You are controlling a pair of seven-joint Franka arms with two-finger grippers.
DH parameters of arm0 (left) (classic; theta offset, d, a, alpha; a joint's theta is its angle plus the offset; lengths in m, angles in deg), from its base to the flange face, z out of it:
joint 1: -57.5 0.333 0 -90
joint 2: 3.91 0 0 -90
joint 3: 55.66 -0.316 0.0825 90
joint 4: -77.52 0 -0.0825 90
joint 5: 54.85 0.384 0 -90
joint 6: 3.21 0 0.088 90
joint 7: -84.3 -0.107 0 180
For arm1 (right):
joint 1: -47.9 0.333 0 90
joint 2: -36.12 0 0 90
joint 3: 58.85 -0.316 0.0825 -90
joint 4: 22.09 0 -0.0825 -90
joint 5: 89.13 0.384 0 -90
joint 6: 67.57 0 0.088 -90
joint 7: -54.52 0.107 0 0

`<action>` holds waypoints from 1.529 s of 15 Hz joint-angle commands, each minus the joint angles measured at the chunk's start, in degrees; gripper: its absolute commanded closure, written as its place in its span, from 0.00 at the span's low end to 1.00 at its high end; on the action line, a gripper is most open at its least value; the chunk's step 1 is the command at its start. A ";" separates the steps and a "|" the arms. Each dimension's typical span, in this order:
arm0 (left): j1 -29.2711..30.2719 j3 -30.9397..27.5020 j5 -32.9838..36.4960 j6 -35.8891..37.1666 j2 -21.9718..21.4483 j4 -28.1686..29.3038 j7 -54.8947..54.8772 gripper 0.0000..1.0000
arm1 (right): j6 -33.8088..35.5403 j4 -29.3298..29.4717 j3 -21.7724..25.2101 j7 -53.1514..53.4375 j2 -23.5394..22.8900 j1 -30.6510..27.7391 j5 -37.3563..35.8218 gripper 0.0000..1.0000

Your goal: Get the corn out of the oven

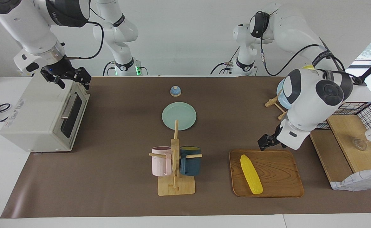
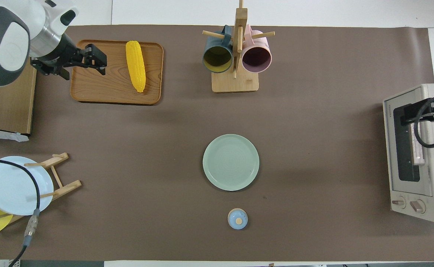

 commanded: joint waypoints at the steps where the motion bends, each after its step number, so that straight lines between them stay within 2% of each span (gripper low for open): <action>1: 0.27 0.04 0.43 2.53 -10.39 10.97 0.21 0.00 | -0.61 -0.27 0.56 1.09 0.72 0.34 -0.21 0.00; 5: -0.34 0.04 0.51 4.65 -19.53 18.80 2.58 0.00 | -0.52 -0.44 0.56 0.65 0.81 0.34 -0.20 0.00; 9: -0.08 0.22 0.51 9.48 -22.87 19.68 2.15 0.00 | -0.34 -0.79 0.56 0.66 1.07 -0.01 -0.20 0.00; 12: 0.27 0.39 0.60 11.16 -26.66 23.72 1.19 0.00 | -0.26 -0.88 0.47 0.74 1.16 0.16 -0.20 0.00; 18: 0.36 2.67 0.34 8.44 -26.41 23.91 2.06 0.00 | -0.26 -0.88 0.56 0.74 1.16 0.08 -0.20 0.00; 23: 0.45 2.77 -2.47 11.95 -25.79 21.72 2.15 0.00 | -0.26 -0.88 0.47 0.74 1.16 0.16 -0.20 0.00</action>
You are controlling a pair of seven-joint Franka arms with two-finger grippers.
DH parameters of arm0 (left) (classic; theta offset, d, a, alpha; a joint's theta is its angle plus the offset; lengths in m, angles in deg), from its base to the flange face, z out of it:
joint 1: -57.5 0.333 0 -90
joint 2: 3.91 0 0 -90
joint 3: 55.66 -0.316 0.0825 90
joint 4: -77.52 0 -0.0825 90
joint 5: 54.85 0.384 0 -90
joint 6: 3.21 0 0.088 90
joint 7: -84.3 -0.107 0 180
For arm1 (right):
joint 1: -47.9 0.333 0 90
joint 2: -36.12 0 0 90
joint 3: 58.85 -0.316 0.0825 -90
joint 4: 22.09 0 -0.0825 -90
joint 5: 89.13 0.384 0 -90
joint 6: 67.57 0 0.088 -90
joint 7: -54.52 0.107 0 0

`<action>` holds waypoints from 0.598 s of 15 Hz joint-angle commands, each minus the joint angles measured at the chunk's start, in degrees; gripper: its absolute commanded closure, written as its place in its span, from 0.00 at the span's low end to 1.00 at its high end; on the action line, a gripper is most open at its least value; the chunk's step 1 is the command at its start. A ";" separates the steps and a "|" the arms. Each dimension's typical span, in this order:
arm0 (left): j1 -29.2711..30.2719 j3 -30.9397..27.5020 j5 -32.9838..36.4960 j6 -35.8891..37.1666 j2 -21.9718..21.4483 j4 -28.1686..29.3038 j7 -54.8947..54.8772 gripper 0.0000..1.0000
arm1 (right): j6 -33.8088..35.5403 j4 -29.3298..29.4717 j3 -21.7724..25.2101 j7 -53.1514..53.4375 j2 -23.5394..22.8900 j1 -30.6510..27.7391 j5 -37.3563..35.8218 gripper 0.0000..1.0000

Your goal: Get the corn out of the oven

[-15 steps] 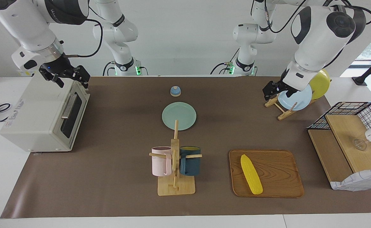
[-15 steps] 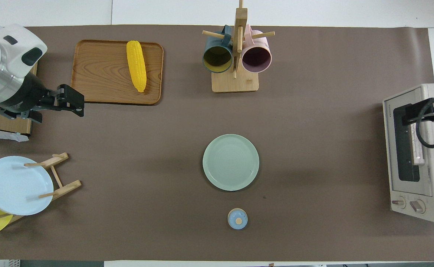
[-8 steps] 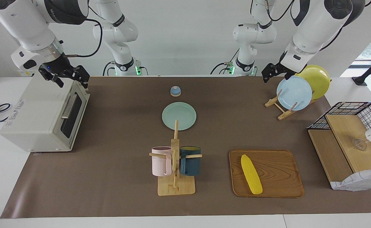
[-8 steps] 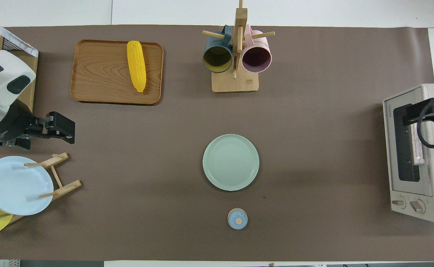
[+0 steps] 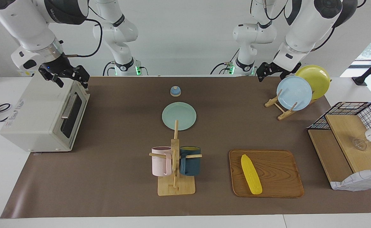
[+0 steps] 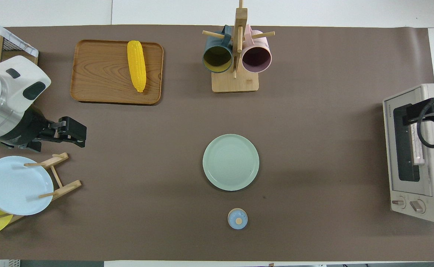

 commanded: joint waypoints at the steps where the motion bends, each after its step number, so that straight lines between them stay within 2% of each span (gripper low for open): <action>1: 0.53 0.39 -1.38 1.92 -0.22 -0.98 0.39 0.00 | -0.26 -0.88 0.18 0.67 0.97 0.10 -0.20 0.00; 4: 0.97 1.00 -1.12 3.77 0.48 -3.53 0.30 0.00 | -0.26 -0.88 0.18 0.67 0.97 0.19 -0.20 0.00; 9: 2.20 1.53 -1.38 2.46 0.57 -3.36 0.13 0.00 | -0.26 -0.88 0.18 0.67 0.97 0.10 -0.20 0.00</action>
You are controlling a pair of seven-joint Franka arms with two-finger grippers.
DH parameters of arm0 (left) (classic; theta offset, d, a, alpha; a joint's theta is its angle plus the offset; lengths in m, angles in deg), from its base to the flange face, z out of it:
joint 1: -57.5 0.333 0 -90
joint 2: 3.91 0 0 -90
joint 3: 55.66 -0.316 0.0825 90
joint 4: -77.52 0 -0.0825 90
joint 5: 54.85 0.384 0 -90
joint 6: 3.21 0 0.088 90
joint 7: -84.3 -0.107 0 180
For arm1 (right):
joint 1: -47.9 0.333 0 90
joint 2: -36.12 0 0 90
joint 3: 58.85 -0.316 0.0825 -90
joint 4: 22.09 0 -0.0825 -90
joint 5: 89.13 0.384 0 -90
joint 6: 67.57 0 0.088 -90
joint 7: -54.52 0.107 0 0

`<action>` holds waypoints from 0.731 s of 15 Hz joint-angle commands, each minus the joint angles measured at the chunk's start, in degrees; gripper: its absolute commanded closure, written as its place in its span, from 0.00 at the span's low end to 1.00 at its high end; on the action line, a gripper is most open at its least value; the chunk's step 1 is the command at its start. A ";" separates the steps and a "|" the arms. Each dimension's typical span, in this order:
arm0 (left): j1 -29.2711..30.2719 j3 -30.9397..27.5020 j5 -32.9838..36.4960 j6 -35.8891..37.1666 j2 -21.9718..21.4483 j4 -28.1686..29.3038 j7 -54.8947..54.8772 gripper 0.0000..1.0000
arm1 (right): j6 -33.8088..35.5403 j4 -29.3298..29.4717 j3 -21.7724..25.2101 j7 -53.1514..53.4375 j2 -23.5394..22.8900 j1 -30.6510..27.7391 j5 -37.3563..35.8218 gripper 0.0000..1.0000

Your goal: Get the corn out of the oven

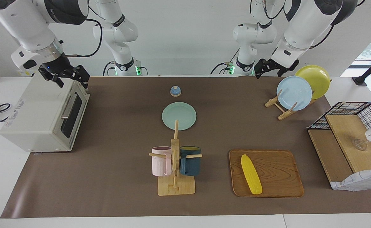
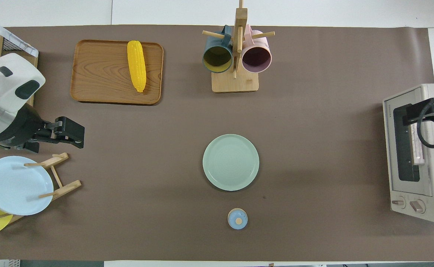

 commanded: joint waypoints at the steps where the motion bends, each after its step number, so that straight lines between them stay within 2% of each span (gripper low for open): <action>1: 1.51 0.97 -0.74 0.13 0.55 -1.03 0.13 0.00 | -0.26 -0.88 0.18 0.67 0.97 0.19 -0.20 0.00; 11: 1.51 0.97 -0.83 -2.16 0.46 -0.15 -0.05 0.00 | -0.26 -0.88 0.18 0.67 0.97 0.10 -0.20 0.00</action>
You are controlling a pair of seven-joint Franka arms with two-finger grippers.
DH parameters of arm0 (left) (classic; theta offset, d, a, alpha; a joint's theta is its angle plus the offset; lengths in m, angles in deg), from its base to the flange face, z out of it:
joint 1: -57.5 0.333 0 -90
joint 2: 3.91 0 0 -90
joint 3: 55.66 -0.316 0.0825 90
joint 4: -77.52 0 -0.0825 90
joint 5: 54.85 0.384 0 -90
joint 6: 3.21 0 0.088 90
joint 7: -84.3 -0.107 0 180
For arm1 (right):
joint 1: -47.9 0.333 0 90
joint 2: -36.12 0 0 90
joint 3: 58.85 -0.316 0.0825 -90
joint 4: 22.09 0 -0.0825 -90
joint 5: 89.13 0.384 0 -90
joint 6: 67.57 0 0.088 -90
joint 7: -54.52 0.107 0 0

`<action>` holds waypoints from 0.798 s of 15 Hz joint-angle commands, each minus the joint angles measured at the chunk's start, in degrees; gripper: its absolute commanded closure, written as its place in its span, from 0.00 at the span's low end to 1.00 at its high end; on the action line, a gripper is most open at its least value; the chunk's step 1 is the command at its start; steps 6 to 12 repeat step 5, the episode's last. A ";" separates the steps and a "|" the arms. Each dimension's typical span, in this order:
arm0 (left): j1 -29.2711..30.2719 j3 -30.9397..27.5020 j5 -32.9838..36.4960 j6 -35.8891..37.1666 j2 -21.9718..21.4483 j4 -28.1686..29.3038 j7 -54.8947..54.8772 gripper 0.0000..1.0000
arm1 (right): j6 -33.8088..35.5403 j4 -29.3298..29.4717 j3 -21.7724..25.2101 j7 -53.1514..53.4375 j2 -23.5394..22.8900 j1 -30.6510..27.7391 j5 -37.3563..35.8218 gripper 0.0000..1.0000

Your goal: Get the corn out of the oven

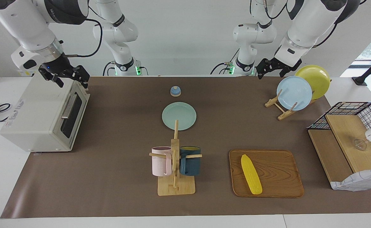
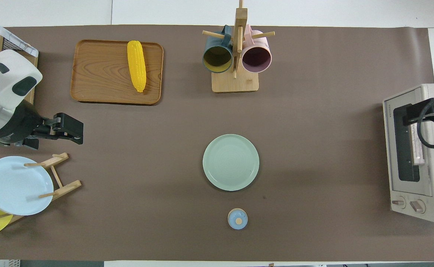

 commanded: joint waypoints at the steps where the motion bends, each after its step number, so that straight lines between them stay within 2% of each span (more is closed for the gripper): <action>1: 1.23 0.91 -0.75 -0.70 0.26 -0.22 0.21 0.00 | -0.26 -0.88 0.18 0.67 0.97 0.10 -0.20 0.00; 12: 1.23 0.91 -0.75 -0.70 0.17 -0.22 0.39 0.00 | -0.26 -0.88 0.18 0.67 0.97 0.10 -0.20 0.00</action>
